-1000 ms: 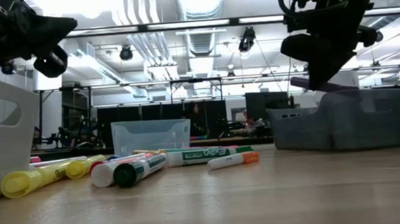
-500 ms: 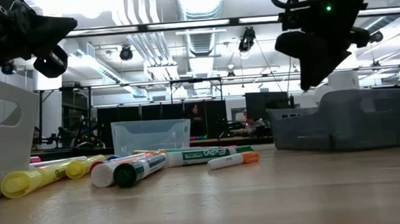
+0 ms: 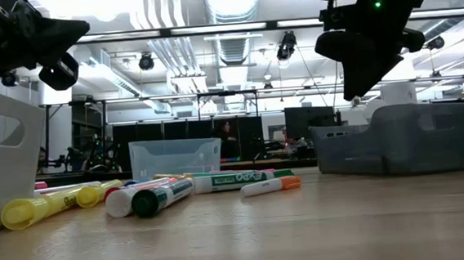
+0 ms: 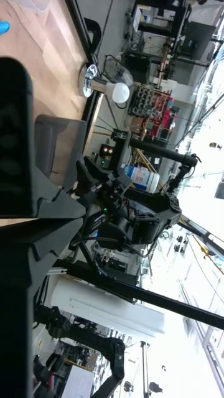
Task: Pick & Place Markers
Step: Put the red highlighter pen into the black bin
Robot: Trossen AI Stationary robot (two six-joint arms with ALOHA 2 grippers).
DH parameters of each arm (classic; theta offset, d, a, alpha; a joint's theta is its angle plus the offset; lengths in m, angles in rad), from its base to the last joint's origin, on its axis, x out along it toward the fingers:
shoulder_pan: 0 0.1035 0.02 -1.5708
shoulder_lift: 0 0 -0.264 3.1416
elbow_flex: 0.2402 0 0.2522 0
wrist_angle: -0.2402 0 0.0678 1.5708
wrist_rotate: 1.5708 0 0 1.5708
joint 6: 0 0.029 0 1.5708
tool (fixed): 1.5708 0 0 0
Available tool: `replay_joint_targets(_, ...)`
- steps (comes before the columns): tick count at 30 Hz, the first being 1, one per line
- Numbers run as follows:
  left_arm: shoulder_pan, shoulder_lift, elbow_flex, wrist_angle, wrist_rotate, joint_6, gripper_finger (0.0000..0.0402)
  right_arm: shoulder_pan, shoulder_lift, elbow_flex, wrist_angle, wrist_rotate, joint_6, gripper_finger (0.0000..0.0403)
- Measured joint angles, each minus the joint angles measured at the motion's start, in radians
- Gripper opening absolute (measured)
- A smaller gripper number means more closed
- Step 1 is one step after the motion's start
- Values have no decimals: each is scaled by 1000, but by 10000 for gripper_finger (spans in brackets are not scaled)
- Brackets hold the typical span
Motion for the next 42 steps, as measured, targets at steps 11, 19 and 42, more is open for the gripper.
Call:
replay_joint_targets(11, 0, 0, 0, 0, 0, 0, 0, 19, 5, -2, 200, 5, -184, 131)
replay_joint_targets(19, 0, 0, 0, -10, 7, -1, 0, 52, 5, -10, 456, -13, -526, 115)
replay_joint_targets(42, 1, 7, 0, -117, -126, -182, 0, 83, 96, -79, 1011, -333, -910, 82)
